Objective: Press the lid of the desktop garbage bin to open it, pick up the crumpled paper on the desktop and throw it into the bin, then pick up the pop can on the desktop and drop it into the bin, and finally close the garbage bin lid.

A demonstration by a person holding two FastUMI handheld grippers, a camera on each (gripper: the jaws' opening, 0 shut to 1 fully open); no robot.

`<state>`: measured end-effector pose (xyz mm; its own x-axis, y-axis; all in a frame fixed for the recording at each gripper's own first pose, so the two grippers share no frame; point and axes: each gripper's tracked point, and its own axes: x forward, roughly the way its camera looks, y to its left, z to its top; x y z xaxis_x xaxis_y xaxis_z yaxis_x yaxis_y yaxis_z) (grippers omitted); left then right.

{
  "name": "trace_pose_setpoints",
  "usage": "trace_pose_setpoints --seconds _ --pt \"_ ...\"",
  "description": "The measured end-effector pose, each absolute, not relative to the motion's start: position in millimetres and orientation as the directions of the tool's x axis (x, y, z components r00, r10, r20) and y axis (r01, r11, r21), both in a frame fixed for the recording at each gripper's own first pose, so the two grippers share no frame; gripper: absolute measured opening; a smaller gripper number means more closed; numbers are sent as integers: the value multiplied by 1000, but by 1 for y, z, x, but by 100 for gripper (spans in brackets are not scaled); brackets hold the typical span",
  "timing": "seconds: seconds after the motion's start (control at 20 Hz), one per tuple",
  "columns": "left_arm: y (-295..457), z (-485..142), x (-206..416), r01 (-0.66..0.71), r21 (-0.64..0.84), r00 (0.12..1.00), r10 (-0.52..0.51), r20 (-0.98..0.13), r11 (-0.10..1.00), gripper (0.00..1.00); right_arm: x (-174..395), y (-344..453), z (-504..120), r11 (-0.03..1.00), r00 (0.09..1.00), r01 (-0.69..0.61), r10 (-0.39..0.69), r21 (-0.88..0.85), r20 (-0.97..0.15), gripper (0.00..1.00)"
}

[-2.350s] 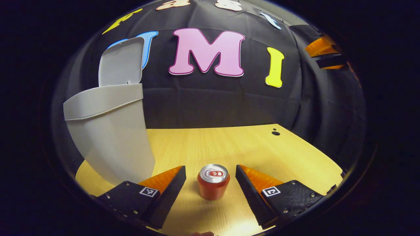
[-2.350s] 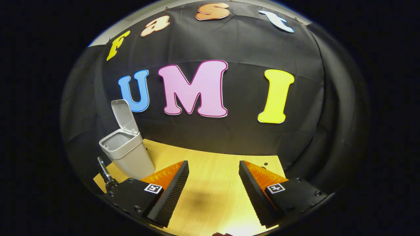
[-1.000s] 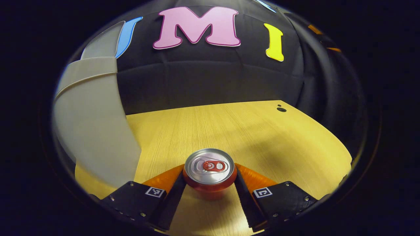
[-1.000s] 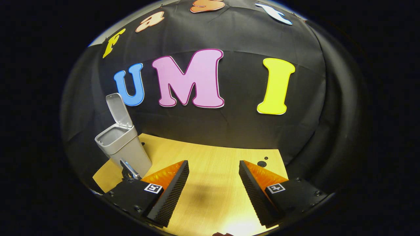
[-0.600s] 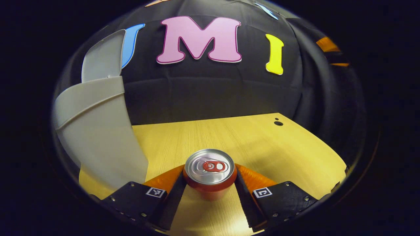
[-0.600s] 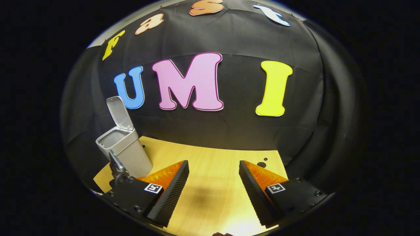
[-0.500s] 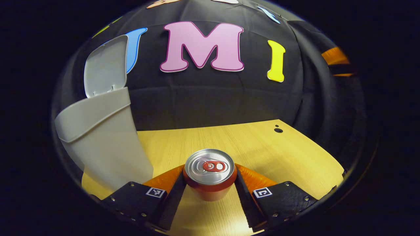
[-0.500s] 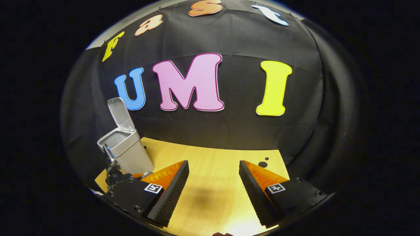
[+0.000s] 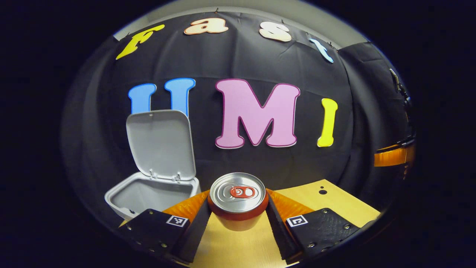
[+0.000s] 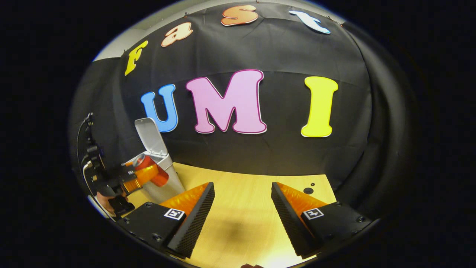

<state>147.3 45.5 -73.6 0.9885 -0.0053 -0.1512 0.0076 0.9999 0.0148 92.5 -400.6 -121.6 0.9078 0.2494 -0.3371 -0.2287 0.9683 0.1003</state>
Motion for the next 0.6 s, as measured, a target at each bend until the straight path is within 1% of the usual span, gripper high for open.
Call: trace_pose_setpoints --seconds 0.1,0.15,0.2,0.3,0.4,0.5,0.6 --pt "76 -50 149 -42 34 993 46 -110 999 81 88 -395 -120 965 907 -247 262 86 -328 99" --pt "92 -39 152 -59 17 994 60 -88 998 81 86 -393 -120 964 908 -254 267 84 -323 99" --pt "110 -33 155 -80 -5 993 79 -90 997 81 84 -389 -119 962 907 -257 272 89 -321 99" --pt "155 -38 159 -154 -23 982 150 -116 988 81 80 -381 -117 958 906 -259 285 121 -312 99" --pt "190 -49 163 -199 -8 969 195 -153 980 81 77 -376 -117 954 905 -262 294 143 -306 99" --pt "218 -69 165 -228 32 953 230 -199 973 81 76 -375 -121 956 905 -261 291 135 -310 99" --pt "231 -91 165 -240 17 938 236 -254 971 82 74 -374 -125 956 902 -260 290 134 -320 99"
